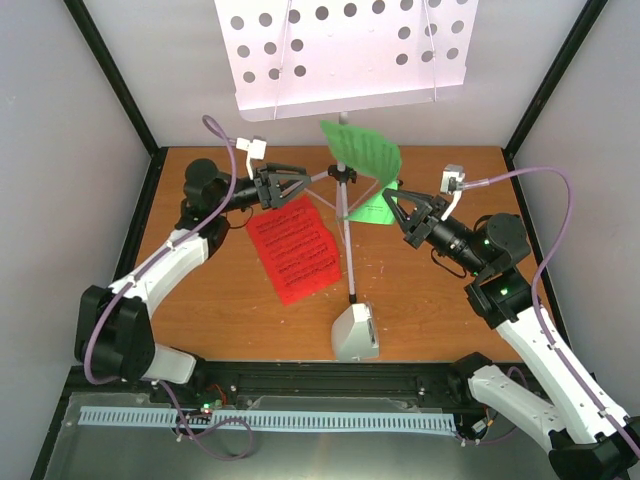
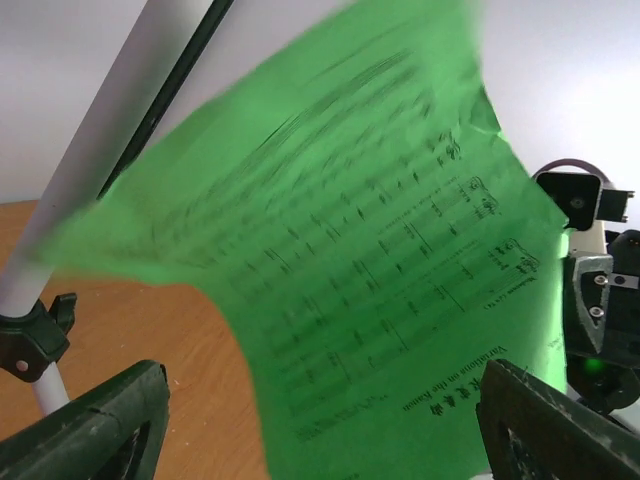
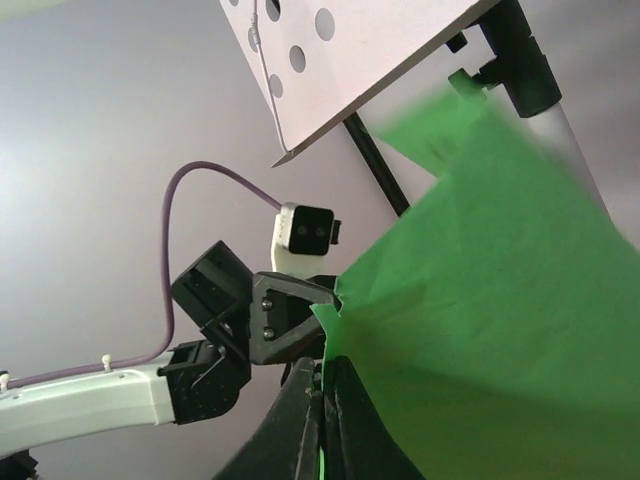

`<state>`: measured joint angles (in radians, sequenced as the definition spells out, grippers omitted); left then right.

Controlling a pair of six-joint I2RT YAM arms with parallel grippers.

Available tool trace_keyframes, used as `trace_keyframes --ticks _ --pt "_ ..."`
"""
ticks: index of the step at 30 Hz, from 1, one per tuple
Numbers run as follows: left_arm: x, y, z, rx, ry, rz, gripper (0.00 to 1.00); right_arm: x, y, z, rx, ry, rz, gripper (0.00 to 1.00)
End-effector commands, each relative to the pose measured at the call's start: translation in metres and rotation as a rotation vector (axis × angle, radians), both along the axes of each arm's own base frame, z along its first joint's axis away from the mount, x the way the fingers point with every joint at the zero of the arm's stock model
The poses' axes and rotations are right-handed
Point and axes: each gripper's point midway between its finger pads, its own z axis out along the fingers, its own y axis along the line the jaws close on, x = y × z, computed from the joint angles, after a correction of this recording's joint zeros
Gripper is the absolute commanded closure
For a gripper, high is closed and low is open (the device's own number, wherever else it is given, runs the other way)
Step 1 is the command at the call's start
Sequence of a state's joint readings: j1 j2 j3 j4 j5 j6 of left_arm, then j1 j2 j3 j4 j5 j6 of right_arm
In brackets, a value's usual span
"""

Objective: Pack up the instrument practice props

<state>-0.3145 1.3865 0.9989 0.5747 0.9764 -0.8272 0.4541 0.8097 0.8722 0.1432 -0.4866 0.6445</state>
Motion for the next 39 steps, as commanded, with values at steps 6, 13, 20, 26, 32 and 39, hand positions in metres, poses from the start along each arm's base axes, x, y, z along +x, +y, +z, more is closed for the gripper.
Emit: trace_keyframes --ticks 6,13,20,26,32,39 --pt "0.005 -0.022 0.024 -0.028 -0.105 -0.063 0.17 -0.001 -0.001 0.008 0.009 -0.025 -0.005 0.97" --pt "-0.010 -0.014 0.008 0.012 -0.115 -0.022 0.16 0.002 0.004 0.000 -0.020 0.016 0.016 0.97" --pt "-0.026 0.005 -0.017 0.087 -0.083 0.087 0.12 -0.001 0.022 0.004 0.003 0.021 0.118 0.97" --pt "-0.011 0.072 -0.046 0.090 0.076 0.374 0.06 -0.012 0.070 0.006 -0.022 0.017 0.232 0.97" --pt "0.001 0.160 -0.061 0.188 0.142 0.746 0.01 -0.028 0.134 0.003 -0.069 0.007 0.363 0.97" --pt "-0.004 0.214 -0.029 0.314 0.039 1.069 0.01 -0.041 0.206 -0.019 -0.144 0.018 0.506 0.97"
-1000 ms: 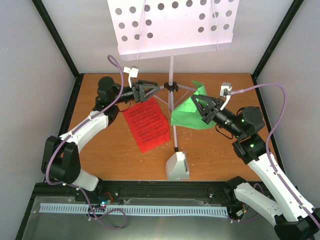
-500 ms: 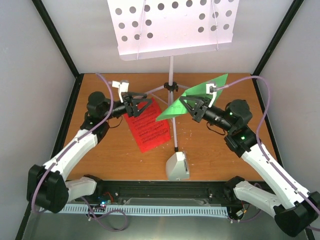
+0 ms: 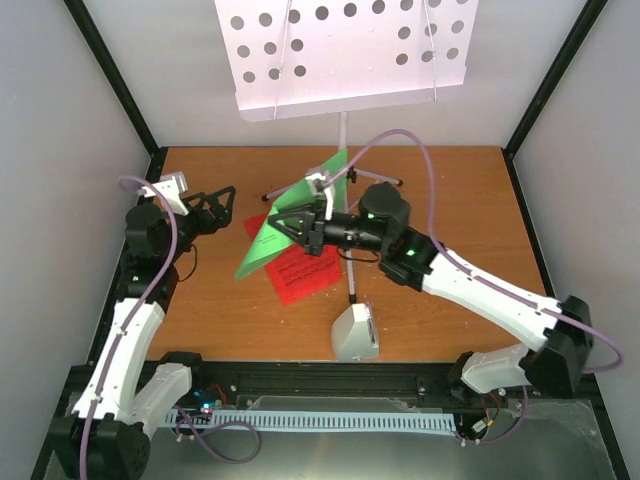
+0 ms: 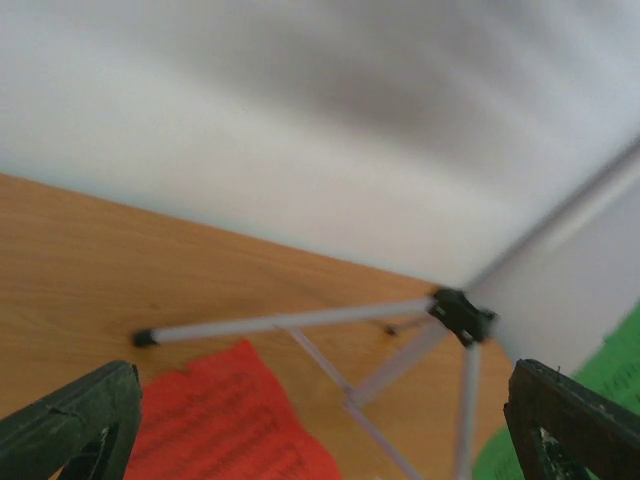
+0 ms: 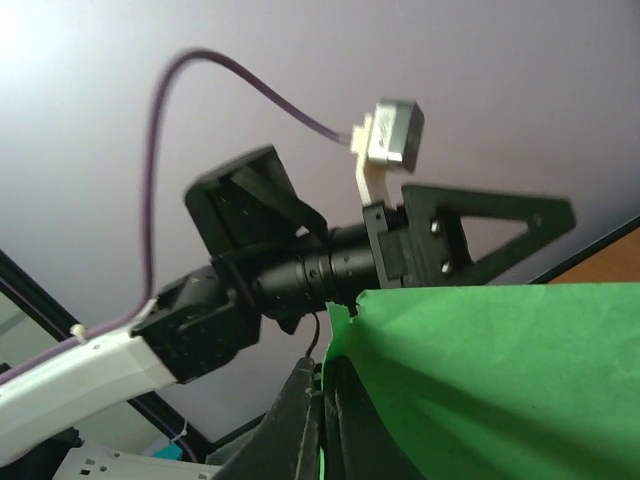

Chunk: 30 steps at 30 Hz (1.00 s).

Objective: Pack up the instrument practice props

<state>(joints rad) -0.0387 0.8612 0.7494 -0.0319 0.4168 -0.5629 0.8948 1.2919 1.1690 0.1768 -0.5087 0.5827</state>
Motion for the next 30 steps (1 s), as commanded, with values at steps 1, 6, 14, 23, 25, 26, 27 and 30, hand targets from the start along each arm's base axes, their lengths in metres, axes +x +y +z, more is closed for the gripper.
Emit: trace_keyframes --ticks 1,6,14,23,25,26,27,30 --pt "-0.006 0.047 0.027 0.148 -0.042 0.256 0.01 -0.006 0.037 -0.006 -0.021 -0.036 0.075 0.97" --pt "-0.020 0.071 0.056 0.186 -0.120 0.395 0.01 -0.008 0.081 -0.038 -0.089 -0.001 0.182 0.97" --pt "-0.043 0.088 0.083 0.205 -0.198 0.493 0.01 -0.004 0.117 -0.068 -0.167 -0.032 0.257 0.97" --pt "-0.040 0.082 0.075 0.183 -0.190 0.463 0.01 0.009 0.117 -0.127 -0.244 -0.029 0.217 0.97" --pt "-0.038 0.079 0.075 0.178 -0.190 0.447 0.01 0.021 0.110 -0.151 -0.263 0.030 0.185 0.97" --pt "-0.038 0.078 0.074 0.180 -0.188 0.438 0.01 0.026 0.105 -0.161 -0.261 0.066 0.173 0.97" --pt "-0.037 0.078 0.072 0.181 -0.183 0.437 0.01 0.032 0.099 -0.172 -0.257 0.106 0.156 0.97" --pt "-0.036 0.076 0.070 0.182 -0.176 0.427 0.01 0.047 0.085 -0.209 -0.310 0.207 0.093 0.97"
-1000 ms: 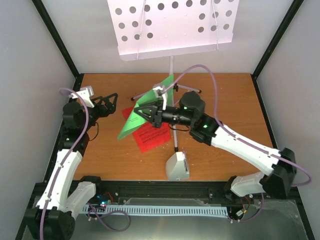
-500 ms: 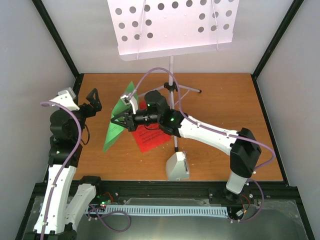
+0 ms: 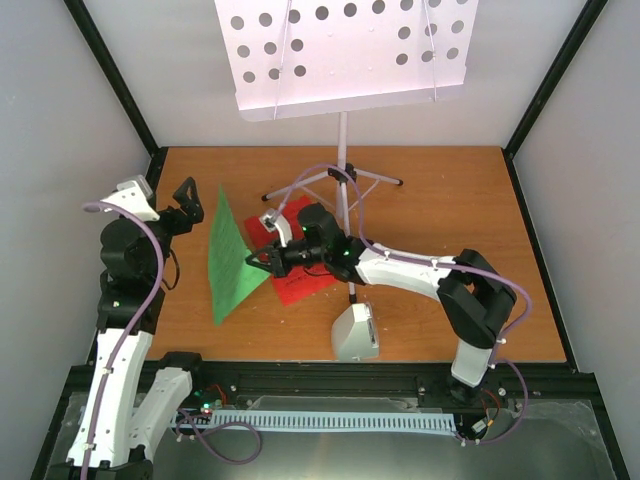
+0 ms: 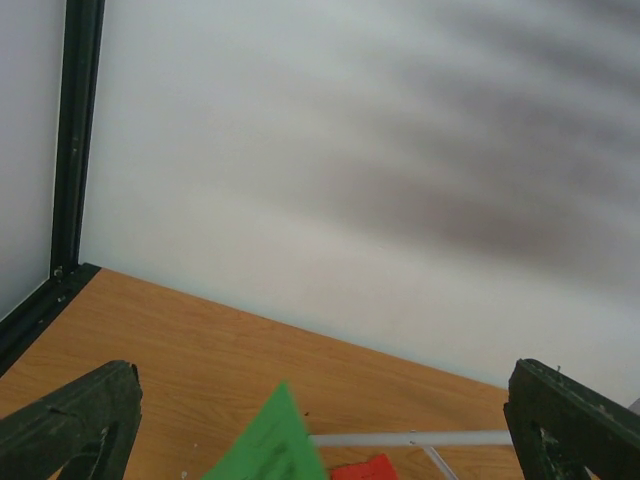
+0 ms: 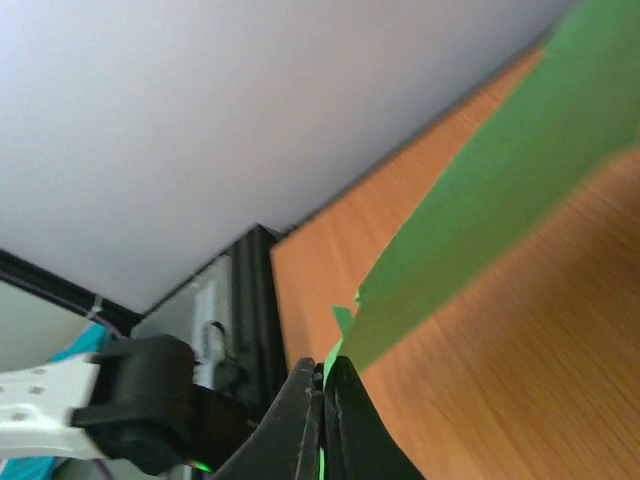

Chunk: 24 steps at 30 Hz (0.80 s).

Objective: Pack up the instrument practice props

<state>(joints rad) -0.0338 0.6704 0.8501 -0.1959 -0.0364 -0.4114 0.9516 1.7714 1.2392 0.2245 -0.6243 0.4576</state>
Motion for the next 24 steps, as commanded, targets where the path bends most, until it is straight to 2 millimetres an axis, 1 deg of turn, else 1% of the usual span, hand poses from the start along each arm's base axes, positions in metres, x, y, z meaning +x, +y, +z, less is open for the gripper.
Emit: trace_keyframes --ticks 1,5,8,11,17,19,22,23,24 --pt "-0.001 -0.003 0.006 0.003 -0.013 -0.021 0.01 0.031 -0.017 -0.047 -0.068 0.104 -0.124 0.97" --pt "0.000 -0.006 0.004 -0.003 -0.009 -0.037 0.01 0.041 -0.032 -0.087 -0.186 0.176 -0.192 0.97" --pt "0.000 -0.007 0.002 -0.006 -0.005 -0.044 0.01 0.047 -0.045 -0.107 -0.258 0.193 -0.253 0.97" --pt "0.001 -0.008 0.000 -0.010 -0.002 -0.052 0.01 0.051 -0.054 -0.118 -0.328 0.181 -0.294 0.97" --pt "0.002 -0.011 -0.002 -0.011 0.000 -0.066 0.01 0.054 -0.073 -0.126 -0.415 0.159 -0.357 0.97" --pt "0.002 -0.012 -0.003 -0.013 0.002 -0.072 0.01 0.054 -0.078 -0.125 -0.427 0.146 -0.375 0.97" --pt "0.005 -0.017 -0.006 -0.012 0.008 -0.100 0.01 0.051 -0.079 -0.117 -0.416 0.131 -0.357 0.97" --pt "0.007 -0.019 -0.008 -0.010 0.014 -0.115 0.01 0.050 -0.079 -0.113 -0.408 0.124 -0.354 0.93" --pt "0.009 -0.022 -0.011 -0.008 0.024 -0.128 0.01 0.050 -0.079 -0.108 -0.398 0.116 -0.350 0.87"
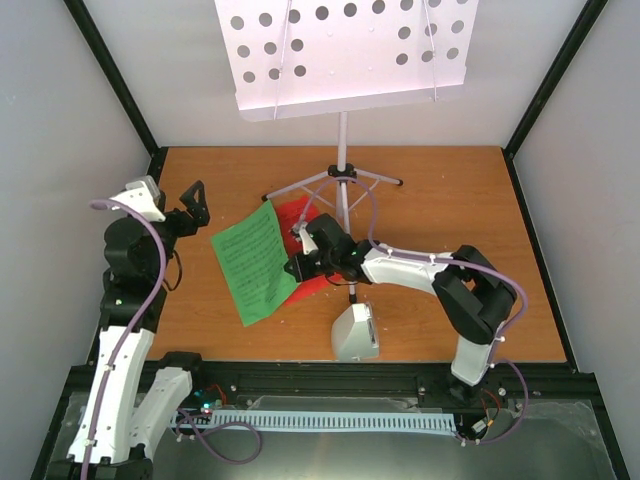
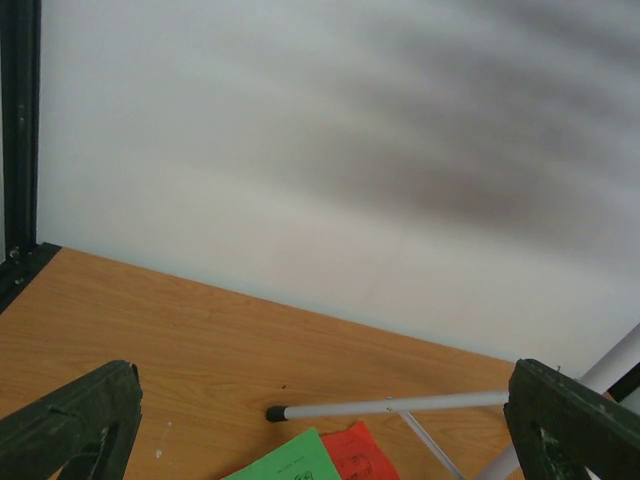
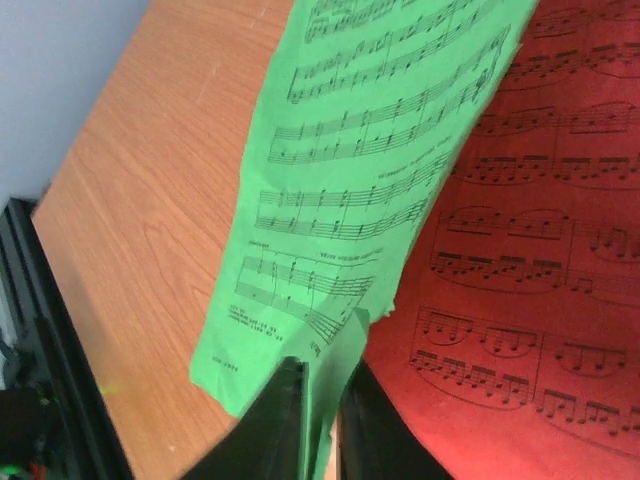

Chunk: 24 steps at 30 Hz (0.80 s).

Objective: Pack up the instrument practice props

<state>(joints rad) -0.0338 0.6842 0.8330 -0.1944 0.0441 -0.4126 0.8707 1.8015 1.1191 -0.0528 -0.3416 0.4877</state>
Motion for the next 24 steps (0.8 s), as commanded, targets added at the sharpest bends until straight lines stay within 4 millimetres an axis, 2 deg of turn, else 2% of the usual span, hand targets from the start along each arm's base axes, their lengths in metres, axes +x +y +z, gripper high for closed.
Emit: trace_keyframes --ticks 1,3,5,8,10,12,15,18,20,24 --pt "0.007 -0.010 -0.001 -0.004 0.004 -0.063 0.01 0.001 -0.006 0.030 0.019 -0.075 0.007 0.79" --pt "0.012 -0.018 -0.006 0.000 0.025 -0.107 0.00 -0.002 -0.009 0.050 0.045 -0.111 0.018 0.57" --pt "0.016 -0.026 -0.008 0.000 0.030 -0.154 0.00 -0.006 -0.014 0.072 0.071 -0.152 0.027 0.39" --pt "0.020 -0.043 -0.009 -0.002 0.018 -0.257 0.01 -0.011 -0.032 0.104 0.089 -0.233 0.013 0.22" --pt "0.022 -0.056 -0.011 -0.008 0.018 -0.334 0.01 -0.009 -0.053 0.120 0.081 -0.282 -0.029 0.14" --pt "0.025 -0.071 -0.018 -0.044 0.039 -0.428 0.02 -0.002 -0.080 0.131 0.084 -0.307 -0.091 0.08" --pt "0.031 -0.093 -0.030 -0.089 0.074 -0.509 0.05 0.016 -0.130 0.140 0.103 -0.314 -0.220 0.03" --pt "0.035 -0.129 -0.040 -0.091 0.104 -0.583 0.06 0.032 -0.177 0.136 0.107 -0.306 -0.344 0.00" --pt "0.036 -0.155 -0.047 -0.110 0.133 -0.651 0.06 0.040 -0.202 0.131 0.118 -0.288 -0.409 0.00" --pt "0.039 -0.191 -0.061 -0.155 0.176 -0.735 0.08 0.048 -0.238 0.118 0.149 -0.252 -0.508 0.00"
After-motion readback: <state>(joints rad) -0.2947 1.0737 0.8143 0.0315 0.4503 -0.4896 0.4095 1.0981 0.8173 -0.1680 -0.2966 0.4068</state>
